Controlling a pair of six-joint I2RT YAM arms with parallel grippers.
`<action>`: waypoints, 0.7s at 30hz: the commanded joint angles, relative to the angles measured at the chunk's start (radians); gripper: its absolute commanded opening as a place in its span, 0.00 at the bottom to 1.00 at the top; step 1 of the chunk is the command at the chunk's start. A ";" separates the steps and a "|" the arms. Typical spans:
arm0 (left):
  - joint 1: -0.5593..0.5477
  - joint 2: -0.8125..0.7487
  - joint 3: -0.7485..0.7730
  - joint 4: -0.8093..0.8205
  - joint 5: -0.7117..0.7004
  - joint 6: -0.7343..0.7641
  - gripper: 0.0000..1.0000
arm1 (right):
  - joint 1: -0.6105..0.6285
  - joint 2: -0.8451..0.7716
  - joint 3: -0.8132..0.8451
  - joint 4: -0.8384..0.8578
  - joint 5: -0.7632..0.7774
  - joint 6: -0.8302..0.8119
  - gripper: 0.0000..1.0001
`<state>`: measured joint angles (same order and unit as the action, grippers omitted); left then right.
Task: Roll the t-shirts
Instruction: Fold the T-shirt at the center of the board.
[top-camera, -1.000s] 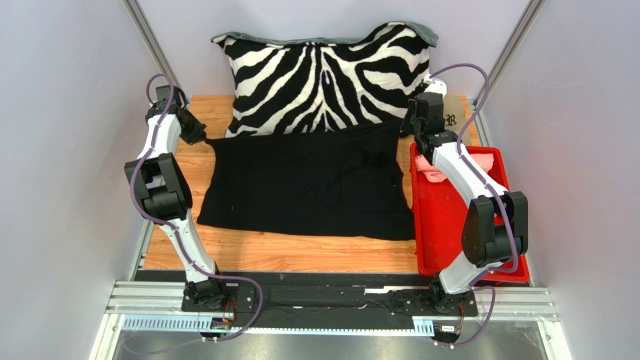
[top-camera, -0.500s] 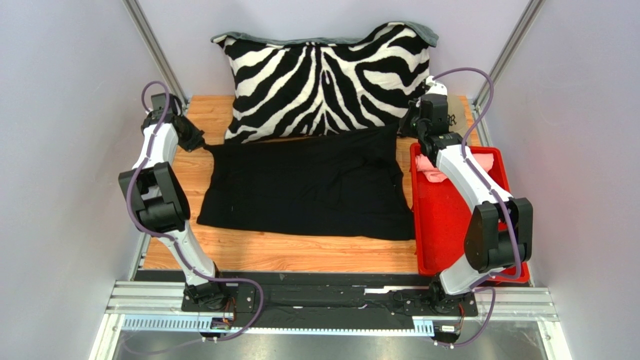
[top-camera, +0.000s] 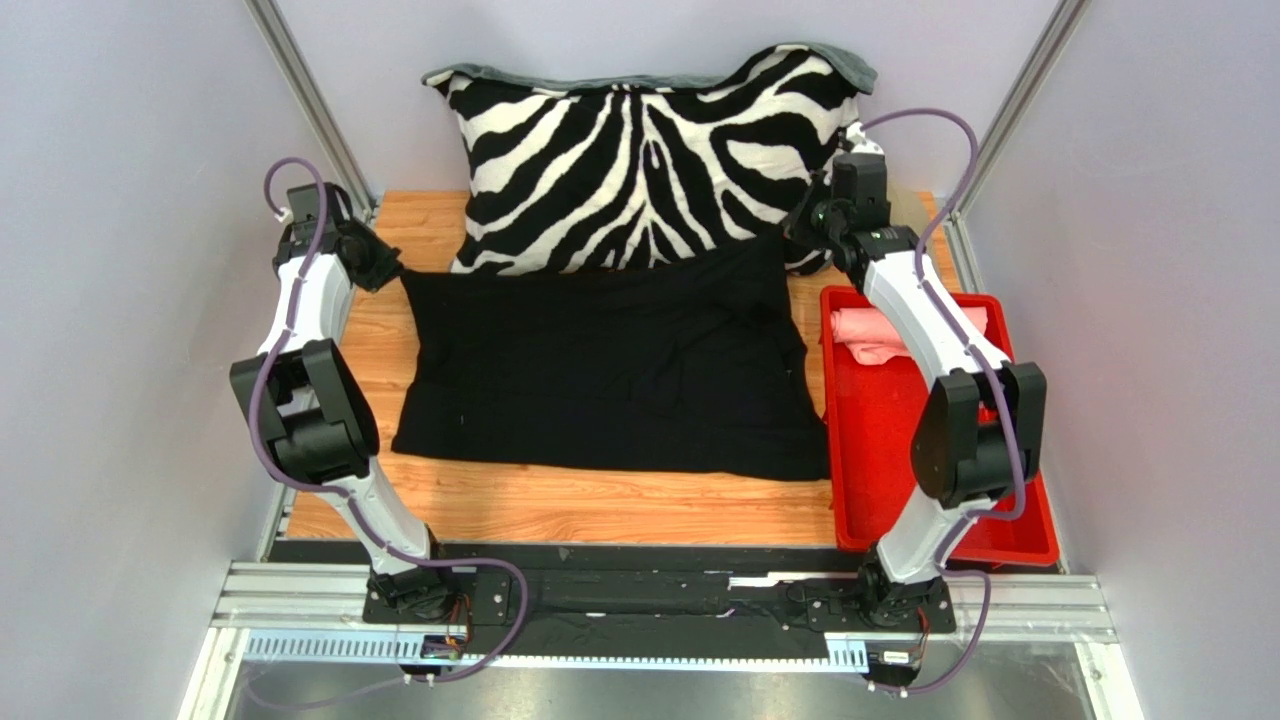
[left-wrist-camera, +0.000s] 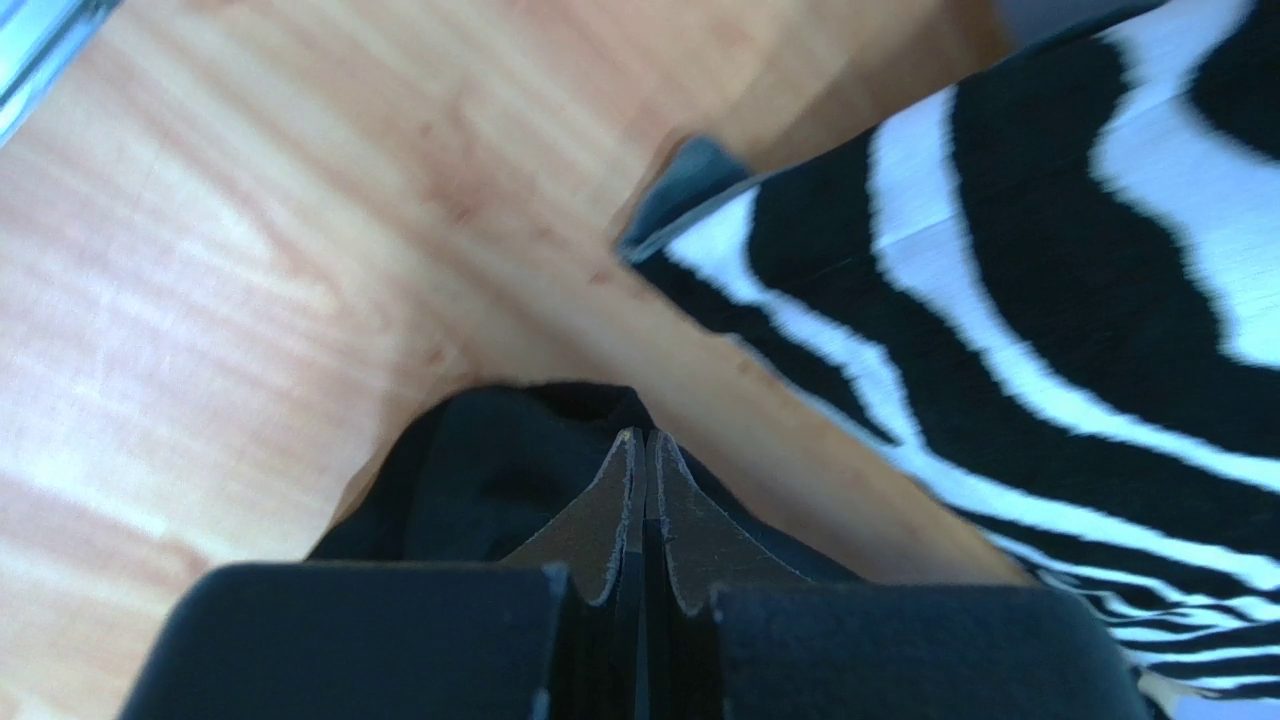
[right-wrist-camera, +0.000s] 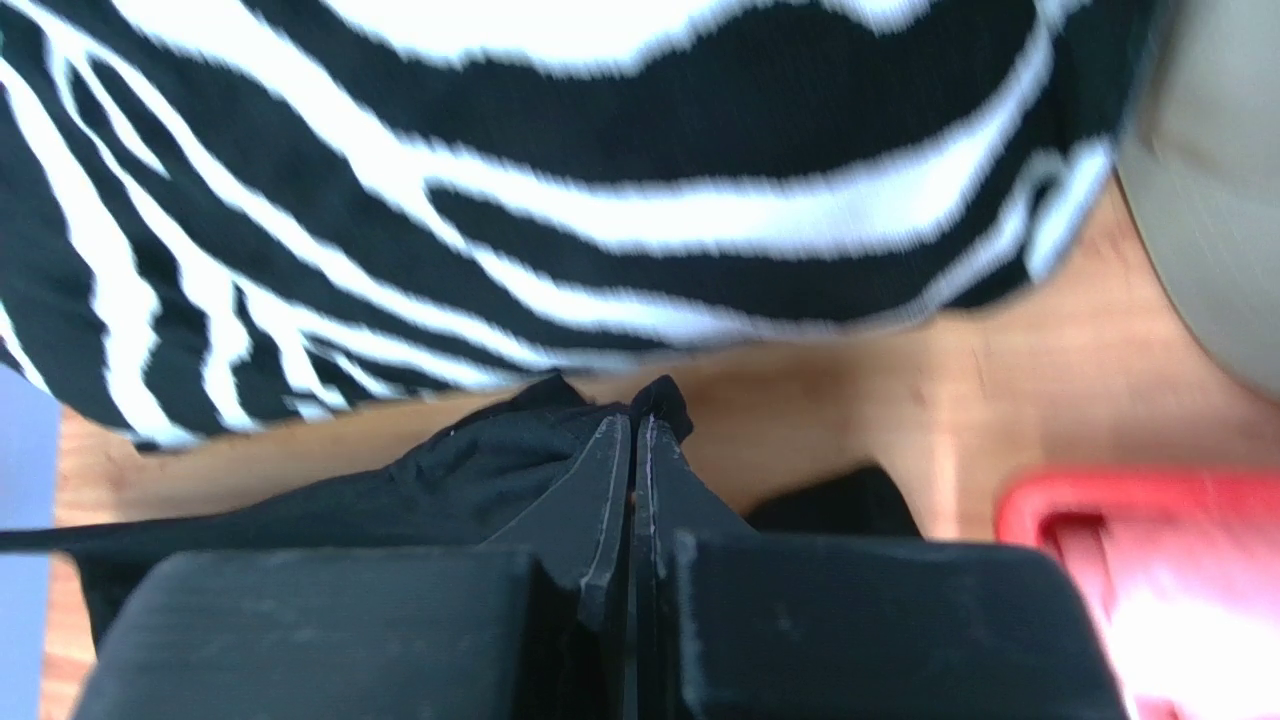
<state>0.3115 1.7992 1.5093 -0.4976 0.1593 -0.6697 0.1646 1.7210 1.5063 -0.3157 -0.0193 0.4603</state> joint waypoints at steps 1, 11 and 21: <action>0.012 0.012 0.055 0.117 0.069 -0.019 0.00 | -0.007 0.080 0.124 0.024 -0.001 0.015 0.00; 0.014 0.203 0.224 -0.015 0.183 0.042 0.00 | -0.040 0.112 0.094 0.029 0.048 0.009 0.00; 0.012 0.247 0.213 -0.019 0.189 0.068 0.10 | -0.060 0.112 0.038 0.064 -0.034 0.040 0.00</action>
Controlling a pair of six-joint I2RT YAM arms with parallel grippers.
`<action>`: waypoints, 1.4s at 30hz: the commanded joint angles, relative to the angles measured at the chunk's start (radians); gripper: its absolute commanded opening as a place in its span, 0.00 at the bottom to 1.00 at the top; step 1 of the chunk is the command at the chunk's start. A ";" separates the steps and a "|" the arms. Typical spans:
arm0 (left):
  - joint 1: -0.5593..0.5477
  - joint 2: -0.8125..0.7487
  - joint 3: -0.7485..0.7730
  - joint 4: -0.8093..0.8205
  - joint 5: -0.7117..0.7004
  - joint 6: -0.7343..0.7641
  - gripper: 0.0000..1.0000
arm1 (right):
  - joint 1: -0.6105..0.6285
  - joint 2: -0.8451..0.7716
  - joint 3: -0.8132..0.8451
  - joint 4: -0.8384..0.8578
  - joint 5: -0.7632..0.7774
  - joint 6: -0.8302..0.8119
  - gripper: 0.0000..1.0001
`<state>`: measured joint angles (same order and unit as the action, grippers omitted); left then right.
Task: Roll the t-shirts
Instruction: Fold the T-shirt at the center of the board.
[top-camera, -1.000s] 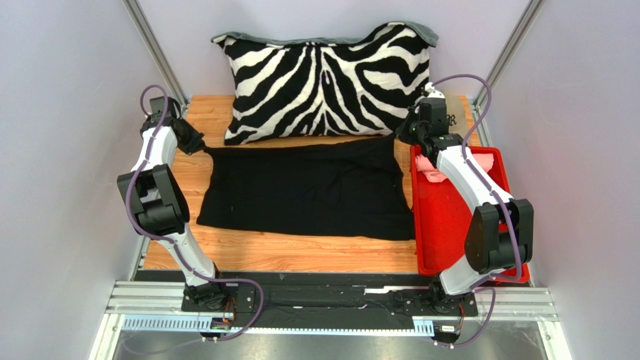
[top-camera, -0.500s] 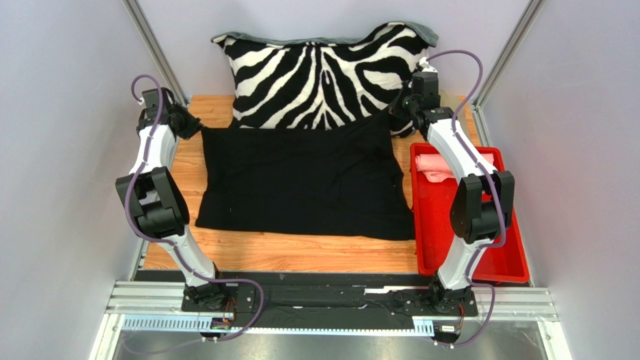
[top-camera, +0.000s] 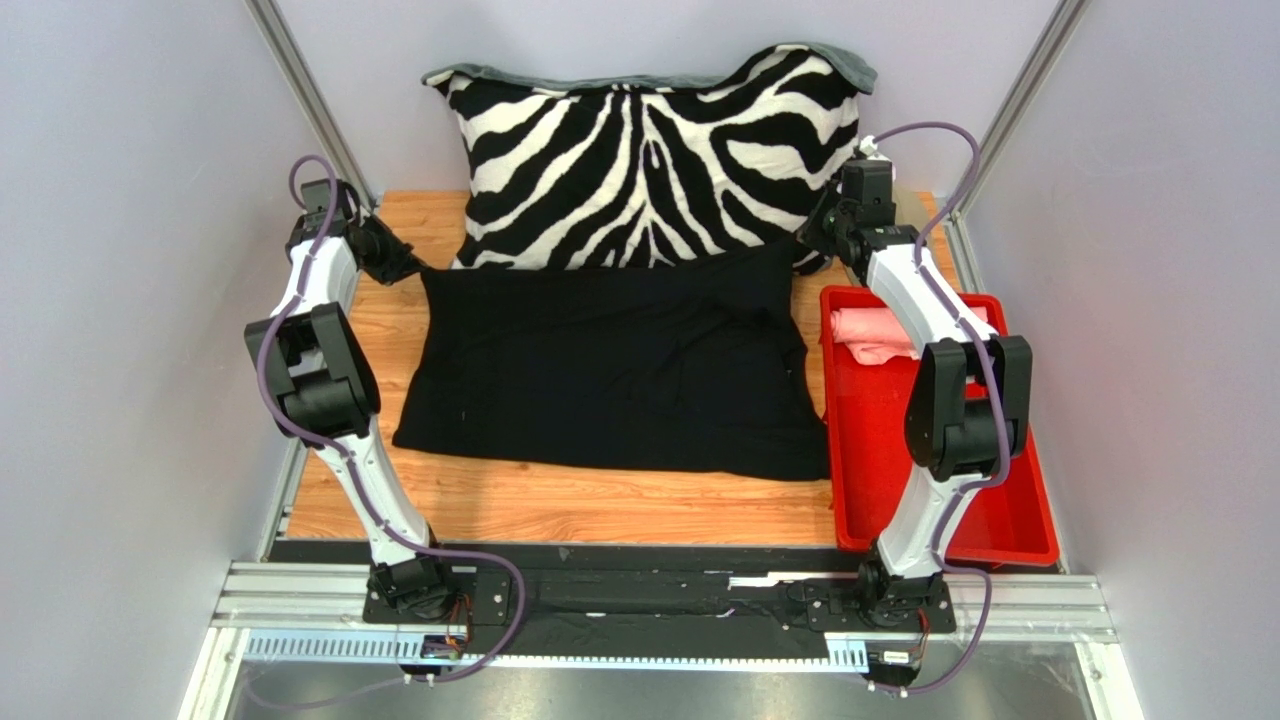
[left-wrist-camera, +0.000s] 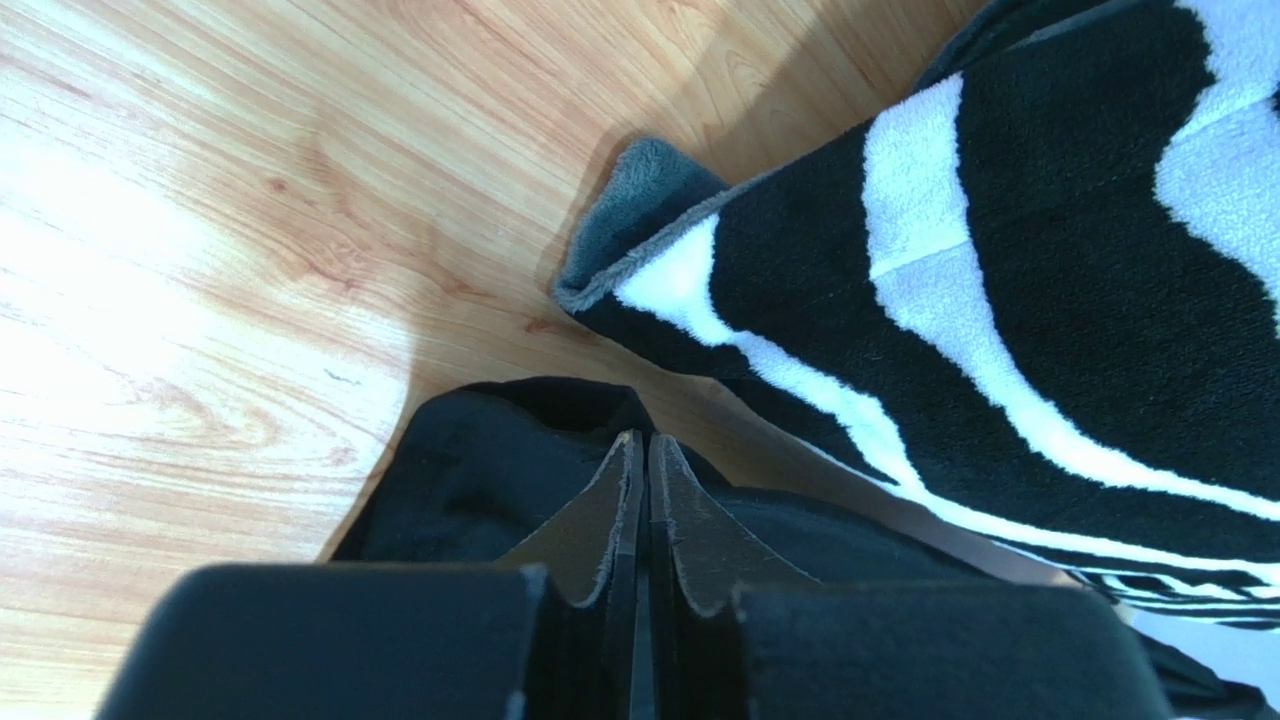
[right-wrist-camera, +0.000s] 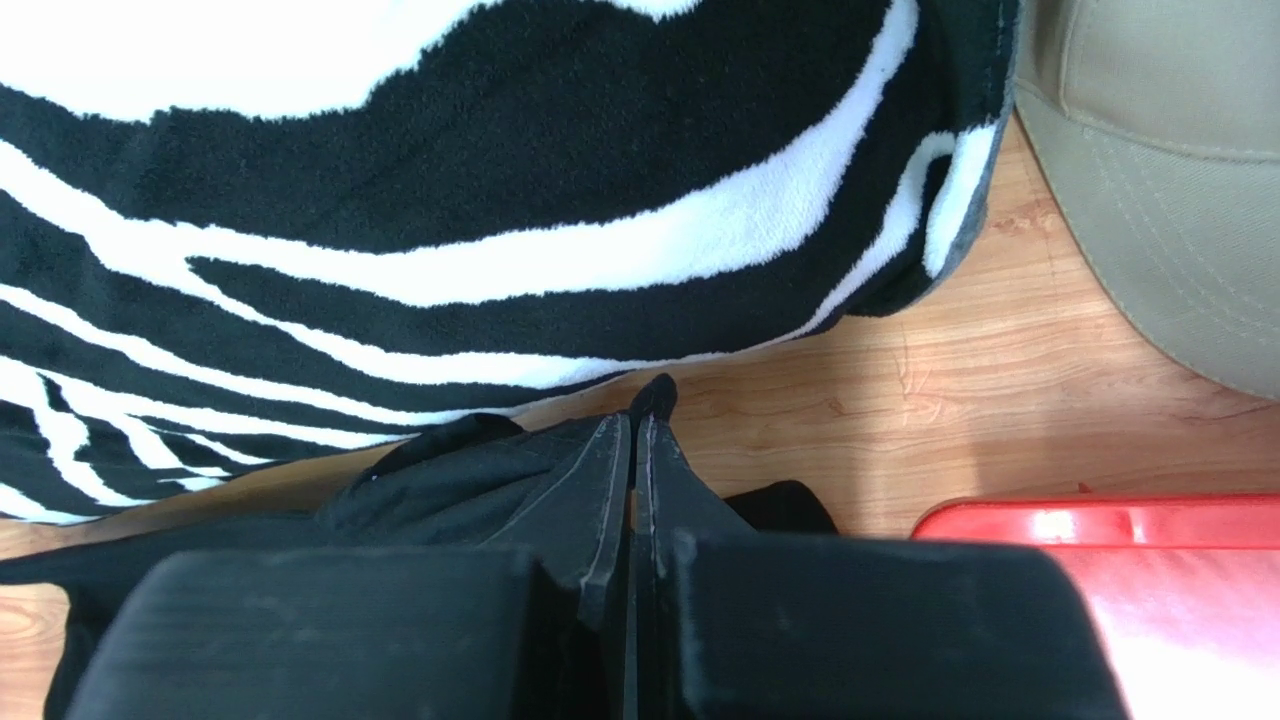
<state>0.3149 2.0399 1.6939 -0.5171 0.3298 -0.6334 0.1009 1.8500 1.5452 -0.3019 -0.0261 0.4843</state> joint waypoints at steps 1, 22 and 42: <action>0.007 0.012 0.032 -0.003 0.020 0.035 0.12 | 0.003 -0.014 -0.002 0.050 -0.029 0.016 0.00; 0.013 -0.282 -0.281 -0.035 -0.173 -0.029 0.00 | 0.051 -0.256 -0.313 -0.045 -0.083 0.066 0.00; 0.027 -0.435 -0.448 -0.077 -0.278 -0.046 0.00 | 0.102 -0.511 -0.422 -0.235 -0.038 0.031 0.00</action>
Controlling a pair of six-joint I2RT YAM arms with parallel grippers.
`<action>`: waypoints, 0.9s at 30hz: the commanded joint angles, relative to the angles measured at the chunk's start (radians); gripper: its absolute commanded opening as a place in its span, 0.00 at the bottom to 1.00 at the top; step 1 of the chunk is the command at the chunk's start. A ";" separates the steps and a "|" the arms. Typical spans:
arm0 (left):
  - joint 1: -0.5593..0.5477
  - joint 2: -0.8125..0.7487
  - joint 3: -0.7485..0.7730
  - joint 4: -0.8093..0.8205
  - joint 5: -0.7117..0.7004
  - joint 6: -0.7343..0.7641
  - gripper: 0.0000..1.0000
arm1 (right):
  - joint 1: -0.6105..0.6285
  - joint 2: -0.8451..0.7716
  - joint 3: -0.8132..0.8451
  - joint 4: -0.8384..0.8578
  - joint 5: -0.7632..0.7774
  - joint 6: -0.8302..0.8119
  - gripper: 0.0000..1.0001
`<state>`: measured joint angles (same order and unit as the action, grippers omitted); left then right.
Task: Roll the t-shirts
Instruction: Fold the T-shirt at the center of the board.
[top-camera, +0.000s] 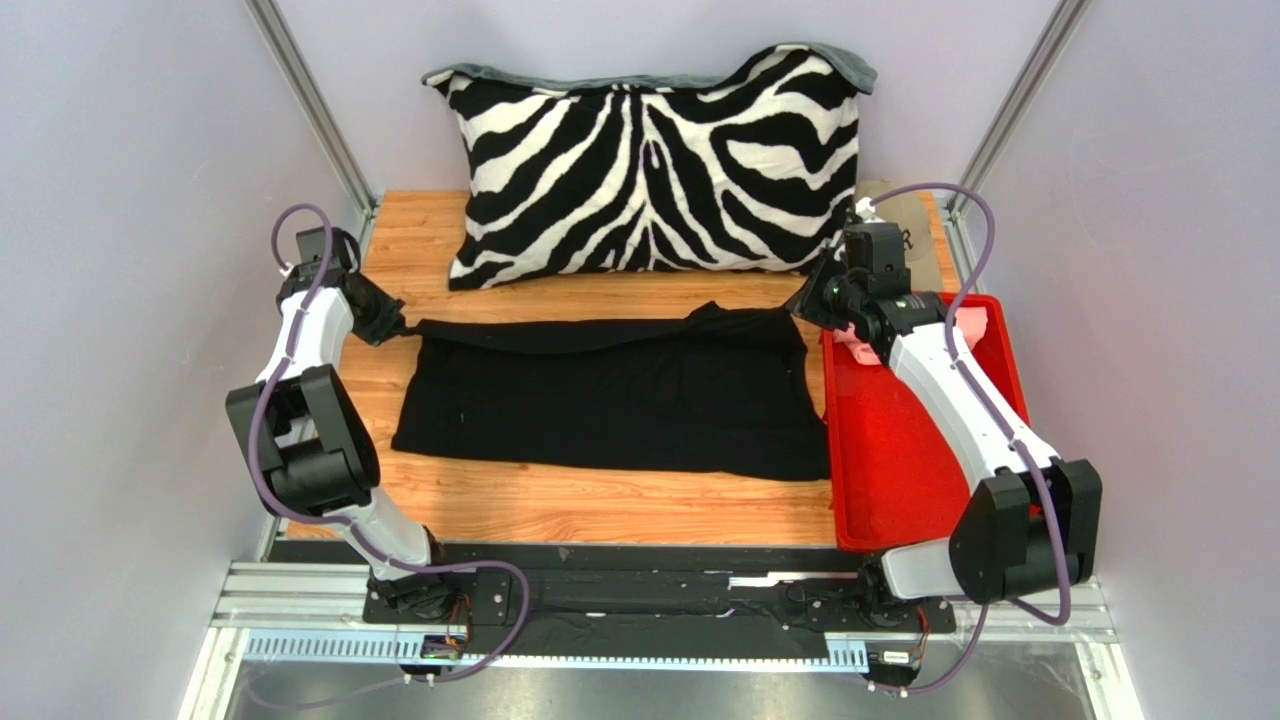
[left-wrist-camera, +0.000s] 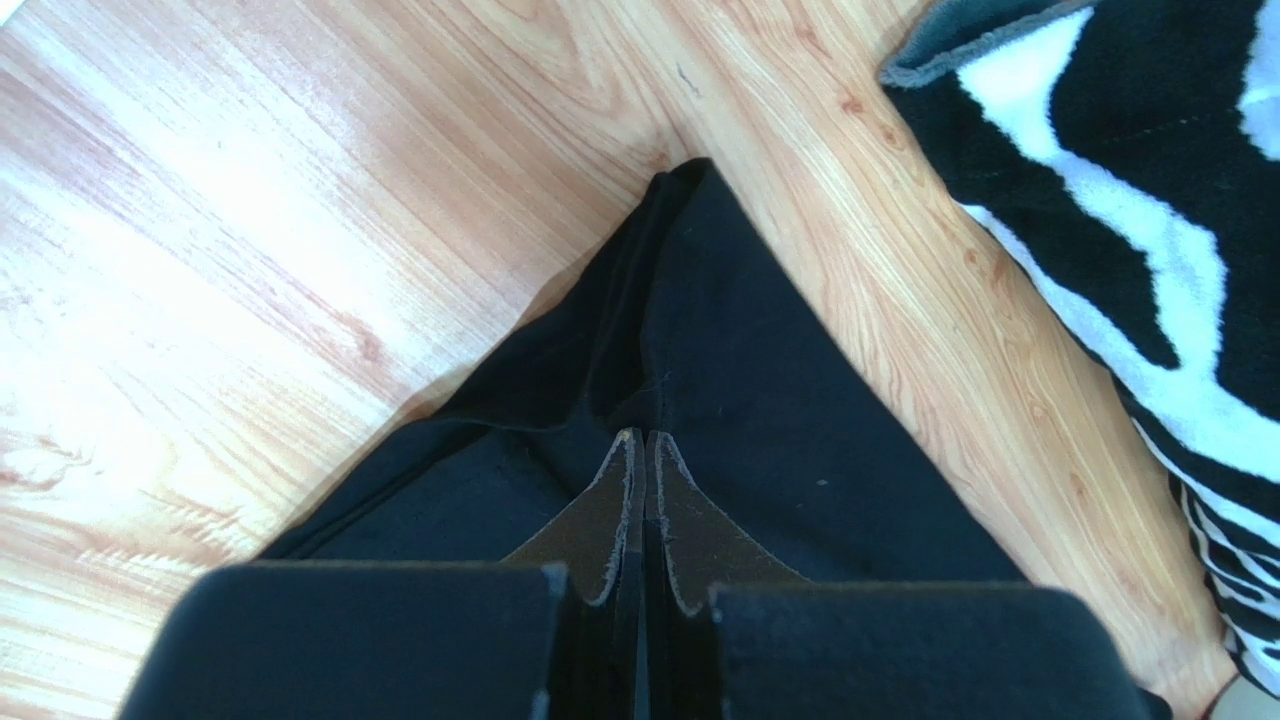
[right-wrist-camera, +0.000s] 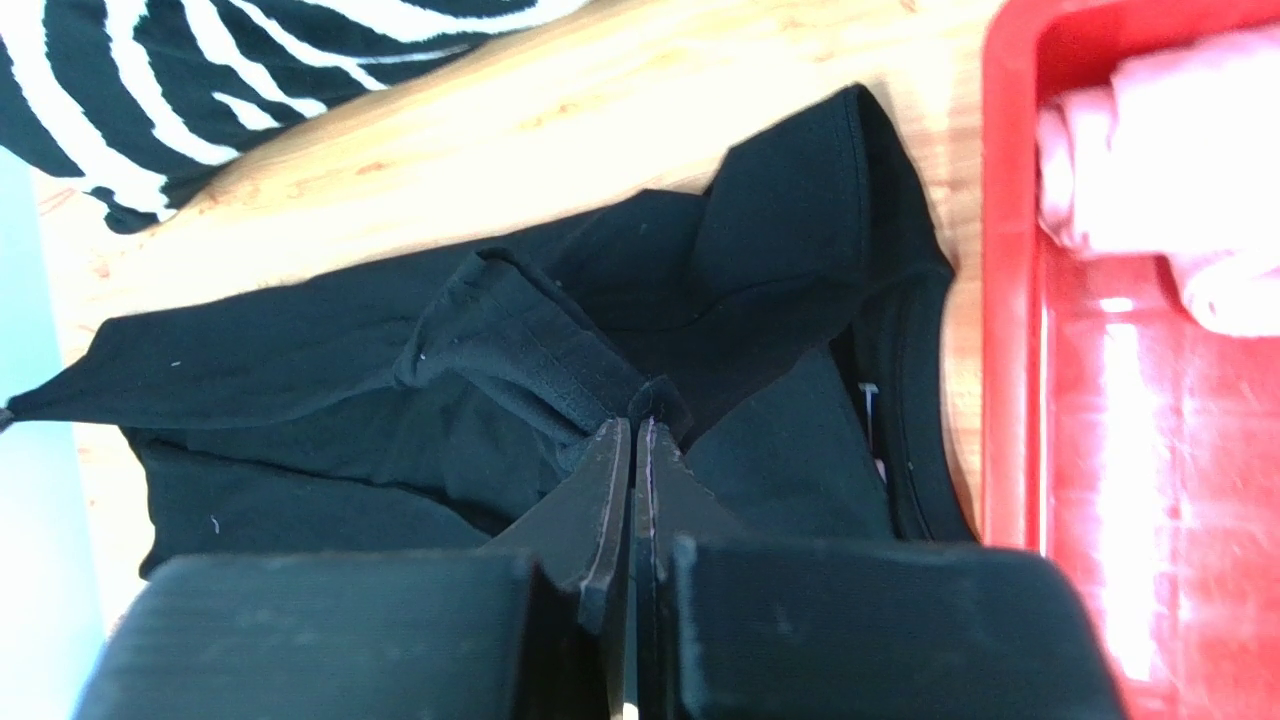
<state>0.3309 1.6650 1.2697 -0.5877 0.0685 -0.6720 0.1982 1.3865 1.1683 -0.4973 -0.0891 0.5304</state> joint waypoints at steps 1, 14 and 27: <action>0.011 -0.068 -0.035 0.002 -0.018 -0.008 0.00 | 0.004 -0.069 -0.062 -0.032 0.022 -0.014 0.00; 0.011 -0.077 -0.127 0.019 -0.033 -0.023 0.00 | 0.009 -0.147 -0.225 -0.006 -0.003 0.000 0.00; 0.048 -0.082 -0.127 0.012 -0.038 -0.006 0.00 | 0.010 -0.218 -0.283 -0.021 -0.031 0.023 0.00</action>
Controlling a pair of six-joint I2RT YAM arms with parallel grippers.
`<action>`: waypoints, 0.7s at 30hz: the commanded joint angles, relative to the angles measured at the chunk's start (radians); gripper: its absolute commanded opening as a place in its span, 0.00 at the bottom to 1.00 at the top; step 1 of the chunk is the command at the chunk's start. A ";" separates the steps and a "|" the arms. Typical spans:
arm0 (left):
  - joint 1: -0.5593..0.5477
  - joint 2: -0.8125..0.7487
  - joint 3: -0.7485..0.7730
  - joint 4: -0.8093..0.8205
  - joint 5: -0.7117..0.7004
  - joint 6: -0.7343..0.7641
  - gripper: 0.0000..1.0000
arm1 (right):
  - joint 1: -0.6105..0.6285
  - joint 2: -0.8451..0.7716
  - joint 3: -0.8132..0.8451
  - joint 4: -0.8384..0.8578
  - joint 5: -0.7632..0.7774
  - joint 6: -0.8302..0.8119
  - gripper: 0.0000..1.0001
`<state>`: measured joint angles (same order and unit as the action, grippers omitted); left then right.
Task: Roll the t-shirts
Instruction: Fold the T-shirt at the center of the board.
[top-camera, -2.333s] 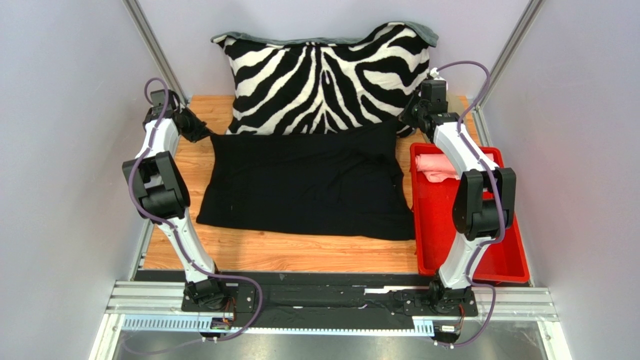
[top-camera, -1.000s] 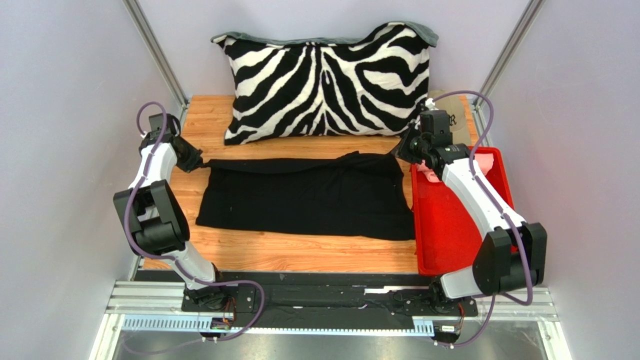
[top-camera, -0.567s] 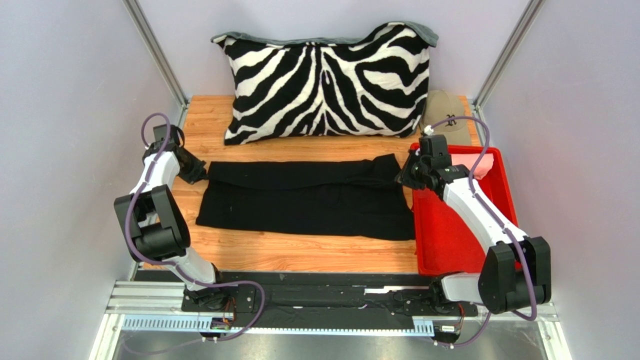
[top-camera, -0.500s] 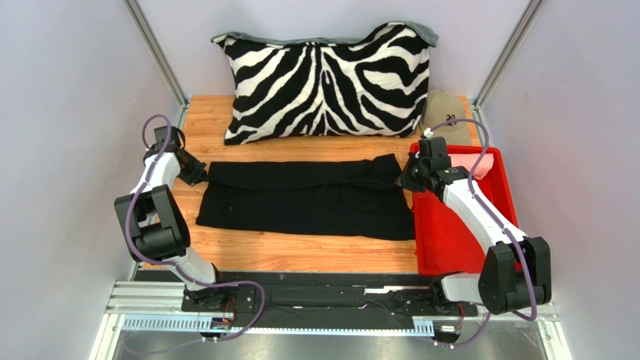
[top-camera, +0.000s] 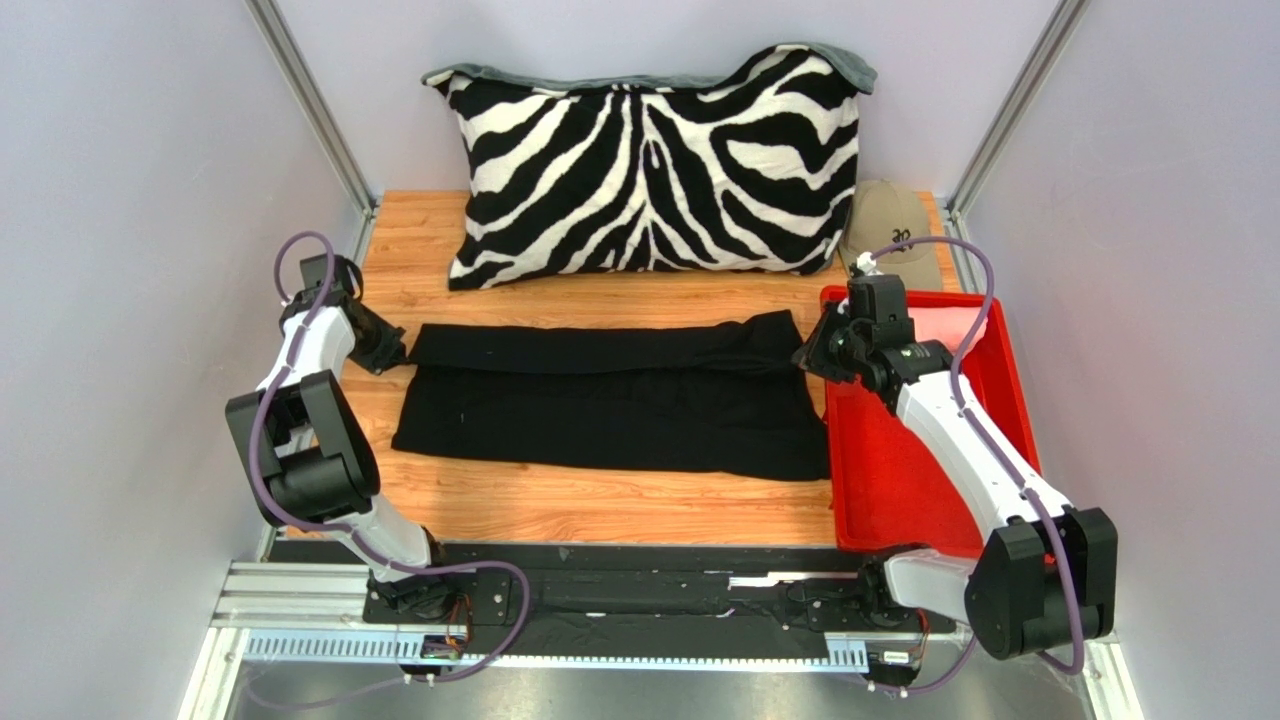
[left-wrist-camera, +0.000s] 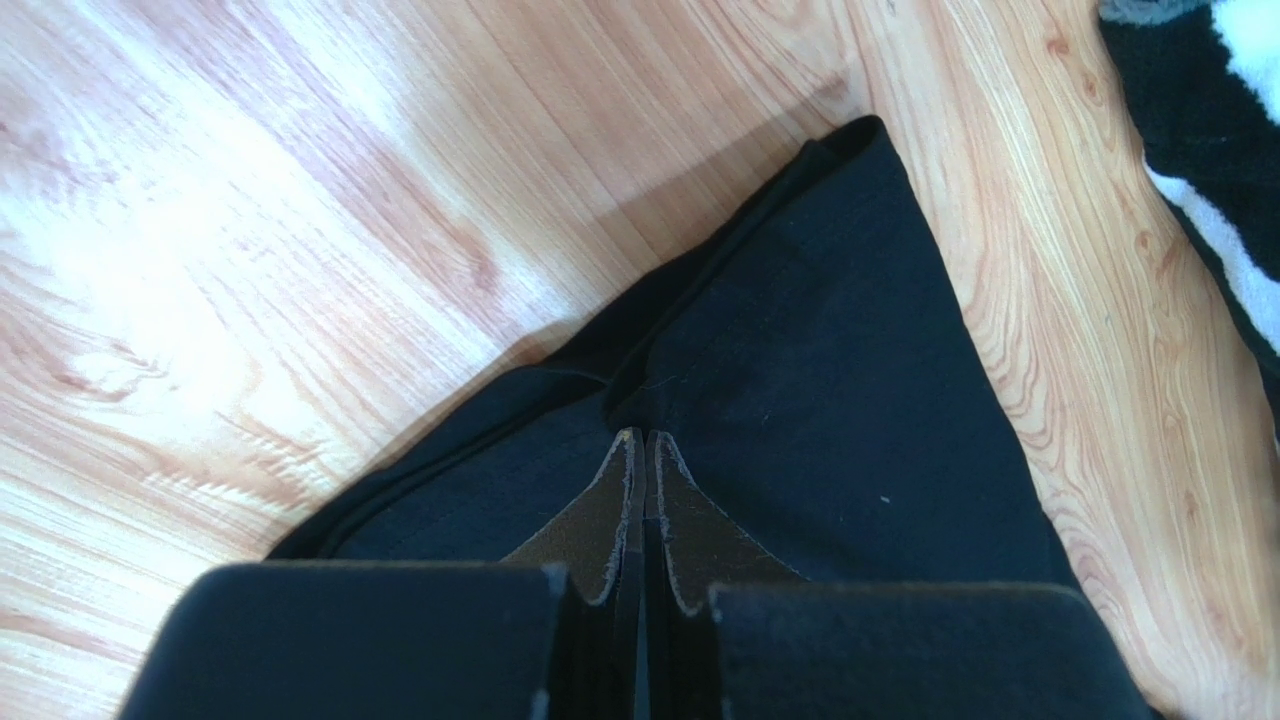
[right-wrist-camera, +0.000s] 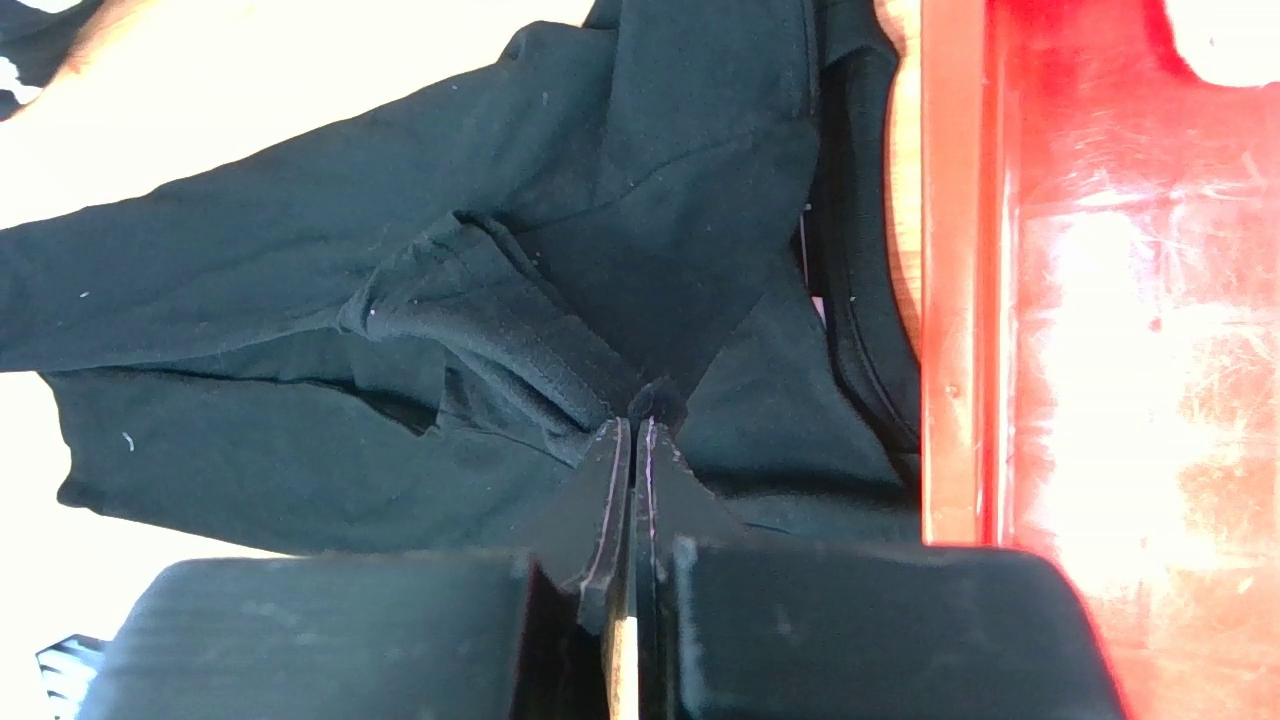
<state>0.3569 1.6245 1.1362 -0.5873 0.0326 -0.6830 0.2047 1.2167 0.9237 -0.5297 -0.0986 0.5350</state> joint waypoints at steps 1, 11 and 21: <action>0.024 -0.038 0.005 0.014 0.000 0.005 0.00 | 0.002 -0.055 -0.051 0.020 -0.021 0.020 0.00; 0.022 -0.025 -0.038 0.046 0.078 0.022 0.19 | 0.002 -0.077 -0.117 0.025 -0.035 0.025 0.31; 0.016 -0.149 -0.036 0.021 0.049 0.066 0.50 | 0.183 0.189 0.101 0.068 0.082 -0.012 0.48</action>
<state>0.3691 1.5528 1.0908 -0.5655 0.0921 -0.6495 0.3061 1.2507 0.9012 -0.5407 -0.0681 0.5472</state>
